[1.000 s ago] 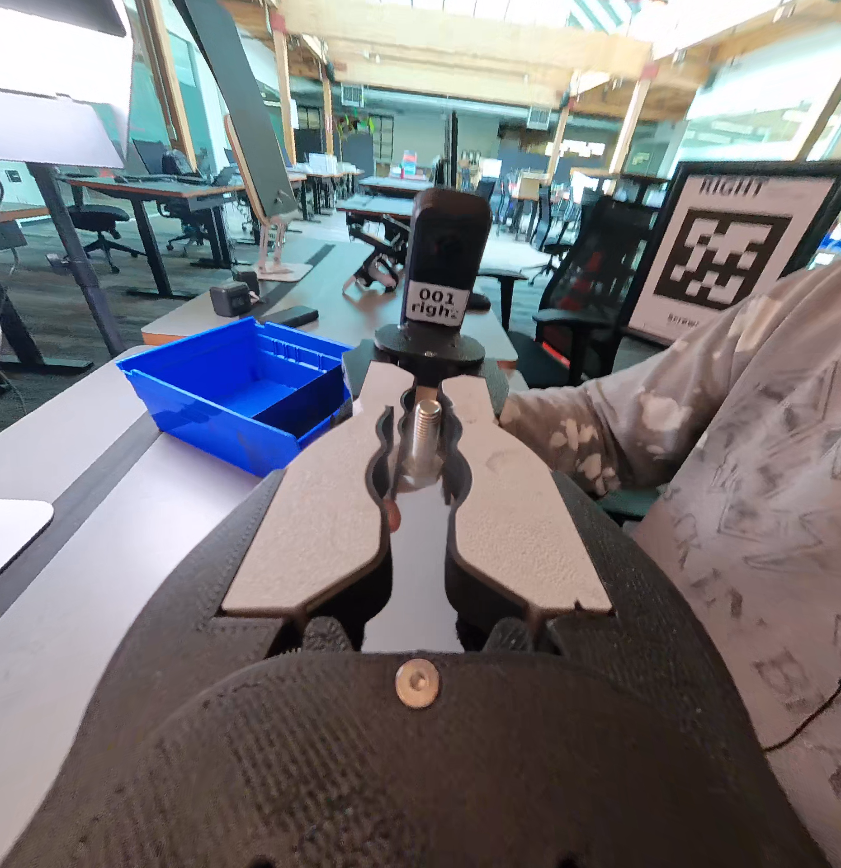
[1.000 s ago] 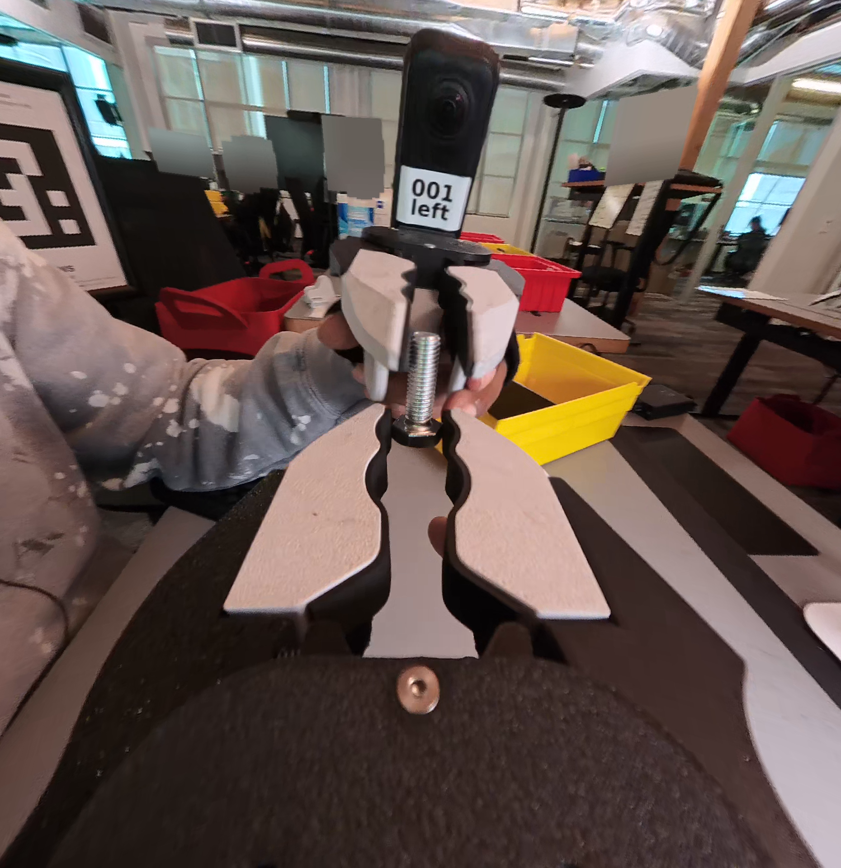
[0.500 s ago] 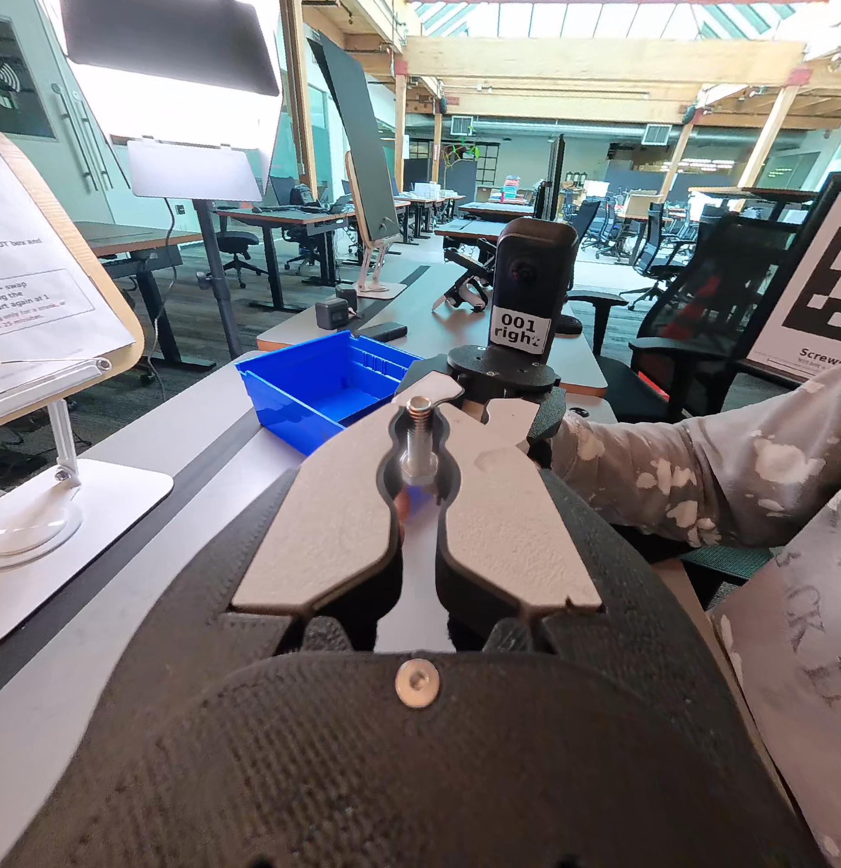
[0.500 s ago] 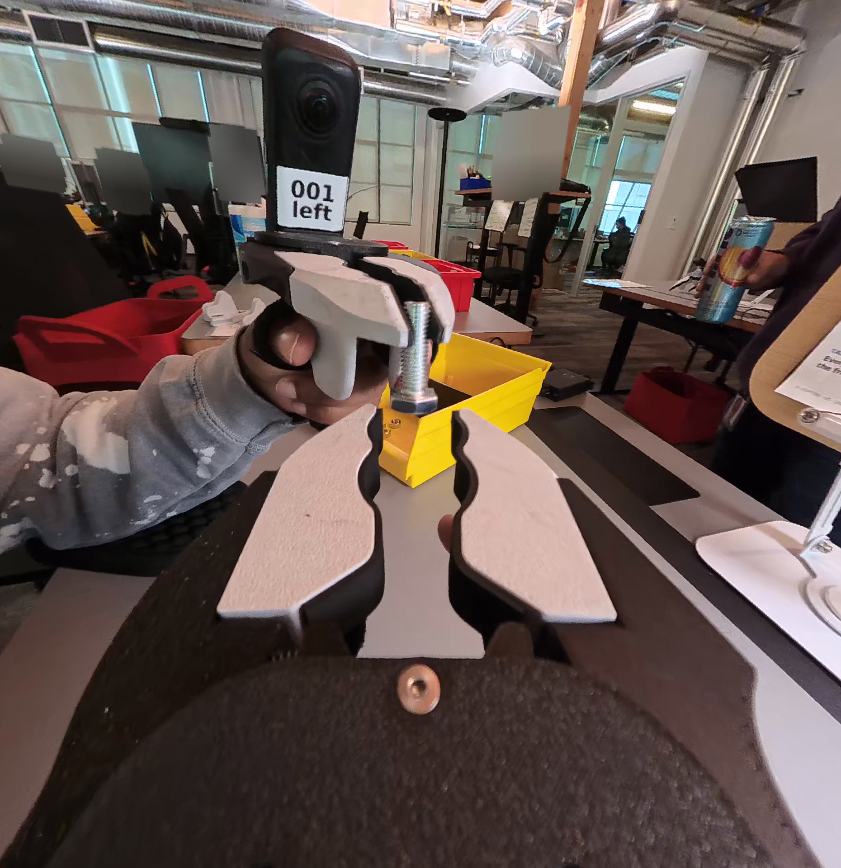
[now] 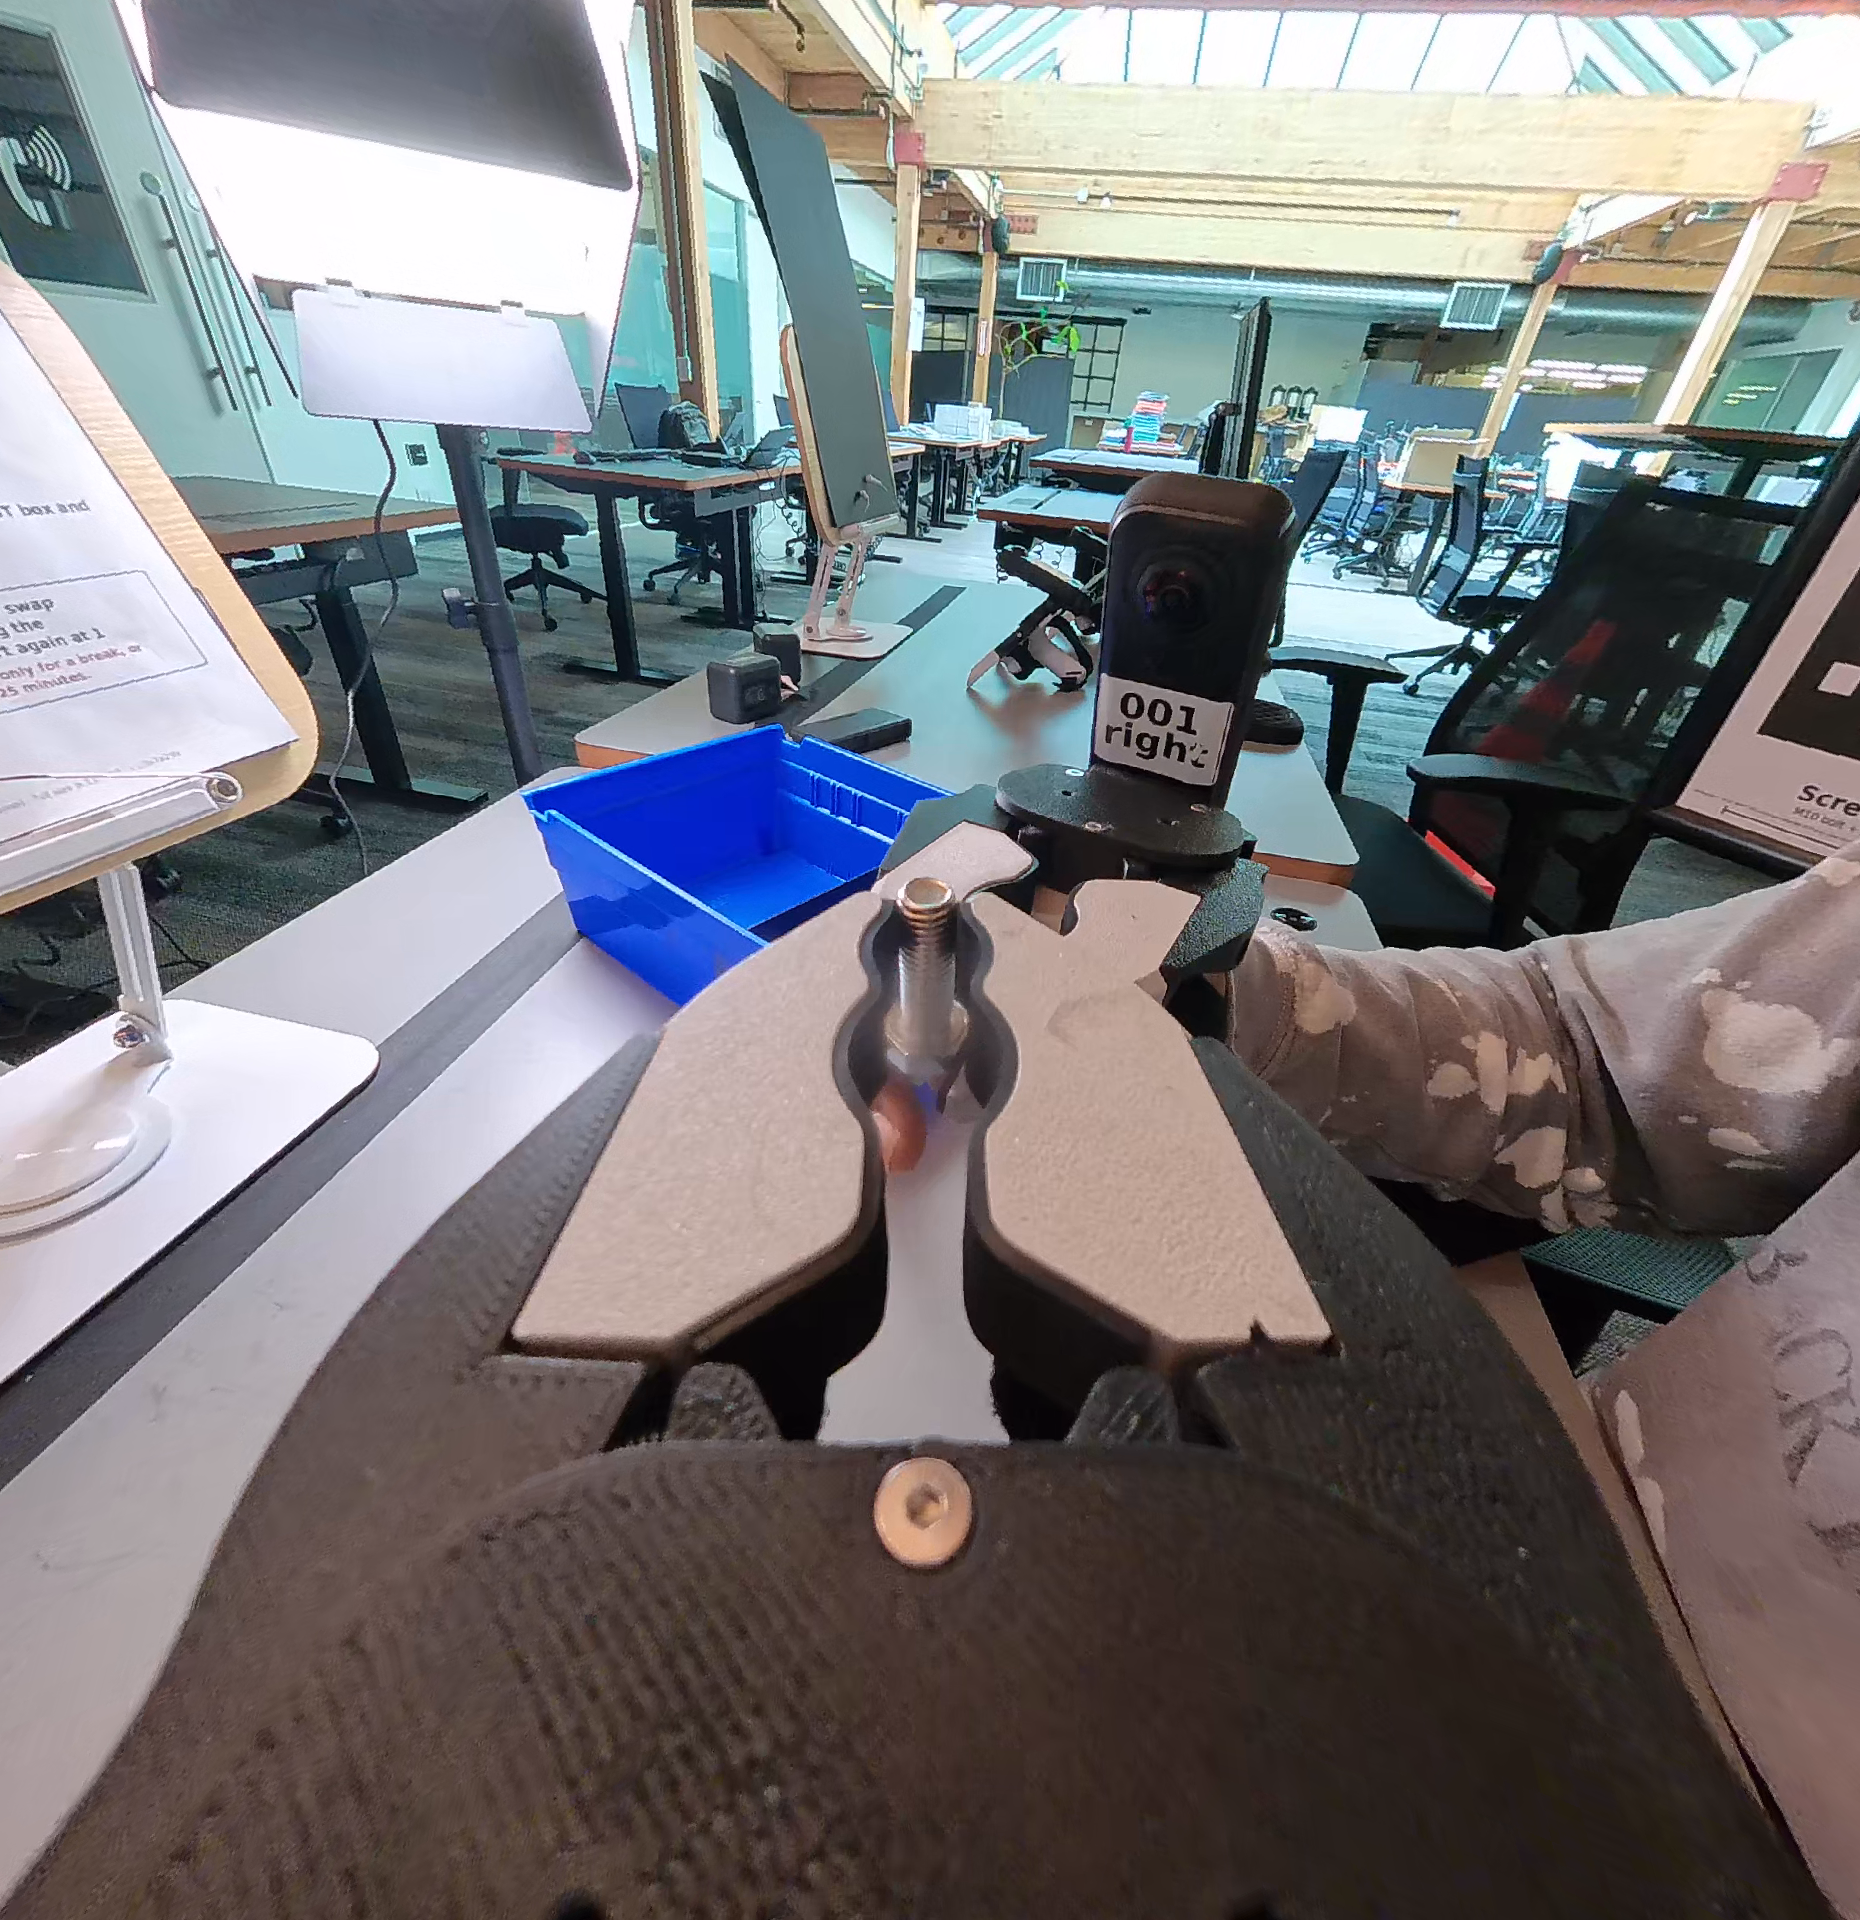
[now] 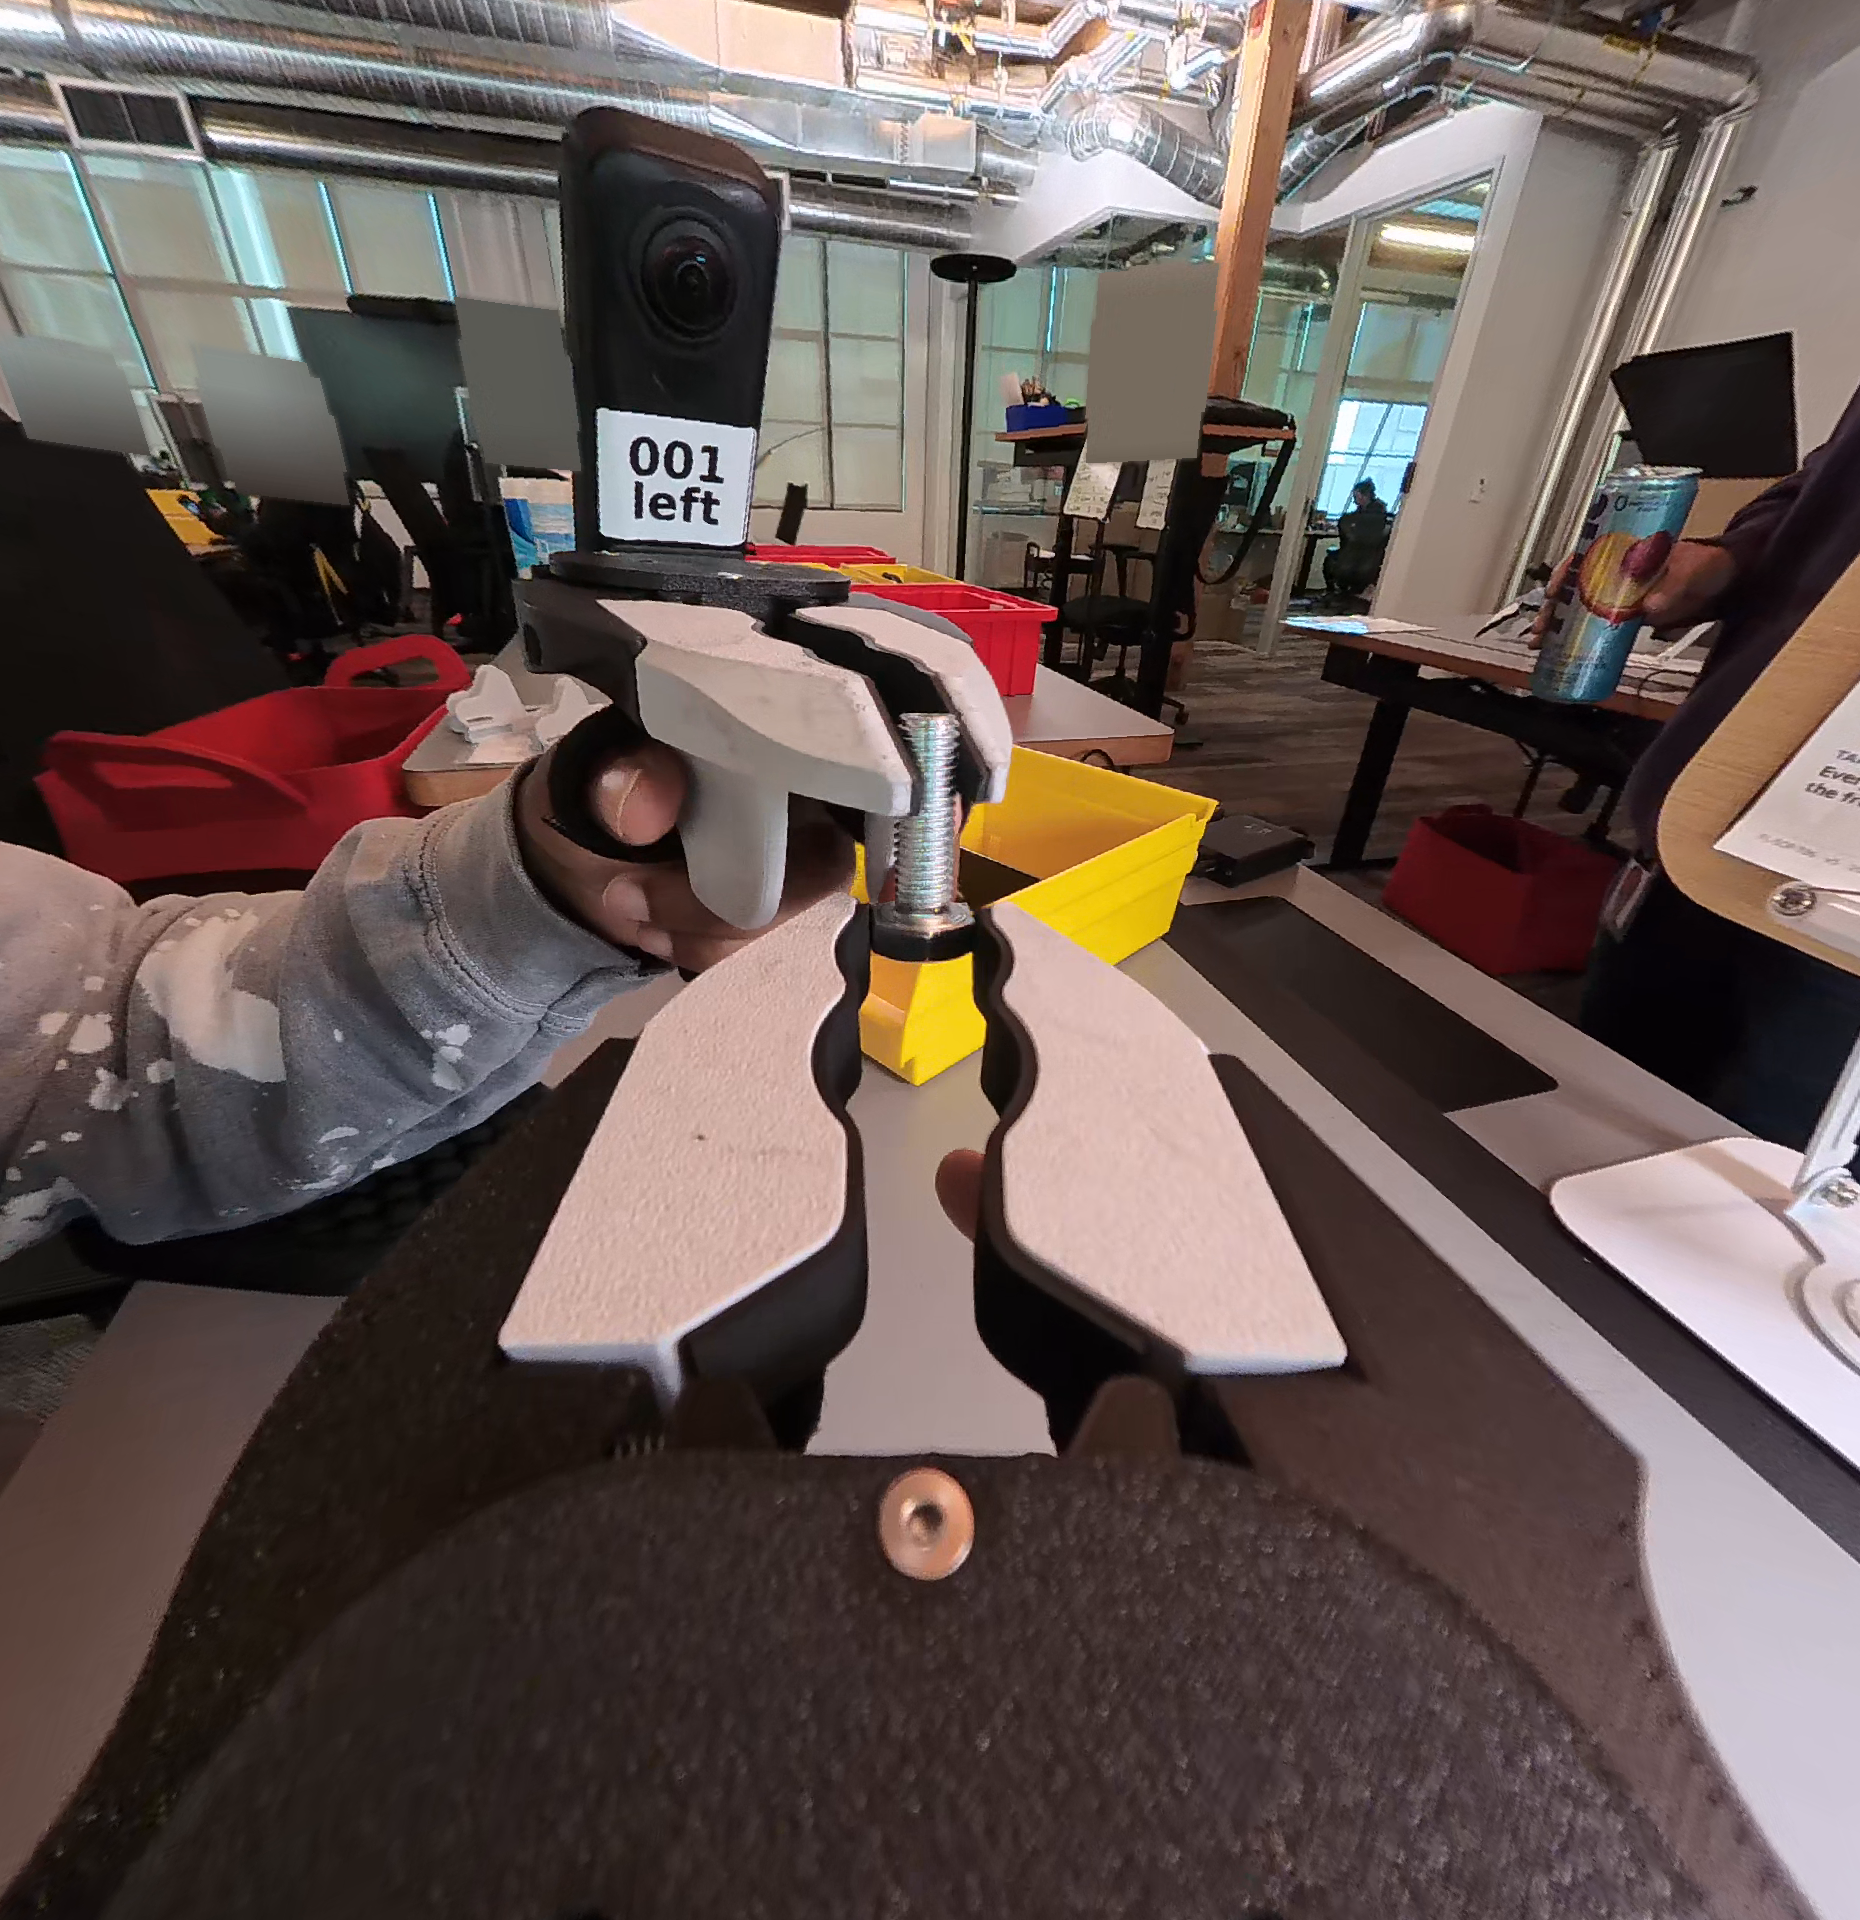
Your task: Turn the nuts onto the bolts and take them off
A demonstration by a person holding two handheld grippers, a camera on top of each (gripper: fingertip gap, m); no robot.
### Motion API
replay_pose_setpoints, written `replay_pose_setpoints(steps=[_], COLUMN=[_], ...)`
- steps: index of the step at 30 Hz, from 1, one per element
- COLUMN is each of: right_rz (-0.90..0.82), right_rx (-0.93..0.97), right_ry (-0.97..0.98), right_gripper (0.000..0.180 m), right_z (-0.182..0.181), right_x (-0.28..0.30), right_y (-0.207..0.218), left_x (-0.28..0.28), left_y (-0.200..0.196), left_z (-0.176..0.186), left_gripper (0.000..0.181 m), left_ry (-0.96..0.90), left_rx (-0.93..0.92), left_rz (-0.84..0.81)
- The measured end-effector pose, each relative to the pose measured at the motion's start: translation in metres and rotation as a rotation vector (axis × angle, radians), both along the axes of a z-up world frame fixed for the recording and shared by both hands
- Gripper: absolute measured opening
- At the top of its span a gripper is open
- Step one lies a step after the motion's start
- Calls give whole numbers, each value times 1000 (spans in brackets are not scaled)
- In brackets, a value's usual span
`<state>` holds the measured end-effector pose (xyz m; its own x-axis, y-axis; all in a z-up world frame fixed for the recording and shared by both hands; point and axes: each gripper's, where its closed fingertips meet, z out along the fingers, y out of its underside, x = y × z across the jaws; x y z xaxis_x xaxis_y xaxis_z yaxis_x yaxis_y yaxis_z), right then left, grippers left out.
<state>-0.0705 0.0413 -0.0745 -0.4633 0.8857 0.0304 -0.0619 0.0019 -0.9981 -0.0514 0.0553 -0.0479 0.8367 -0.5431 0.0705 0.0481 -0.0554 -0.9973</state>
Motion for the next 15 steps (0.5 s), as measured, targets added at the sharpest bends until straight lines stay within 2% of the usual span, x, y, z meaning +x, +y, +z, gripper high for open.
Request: replay_pose_setpoints(steps=[7, 9, 12, 15], right_rz=[-3, -30, -83, -142], right_rx=[5, 15, 12, -9], right_ry=[-11, 11, 47, 61], right_gripper=[18, 18, 19, 18], right_z=[-3, 3, 16, 14], right_x=[-1, 4, 24, 50], right_y=[2, 8, 32, 59], left_x=[-5, -24, -95, -197], left_y=[-3, -11, -36, -76], left_z=[6, 13, 17, -26], left_gripper=[15, 18, 18, 22], left_ry=[-12, 23, 85, 186], left_rx=[13, 22, -63, -408], left_rz=[3, 72, 288, 554])
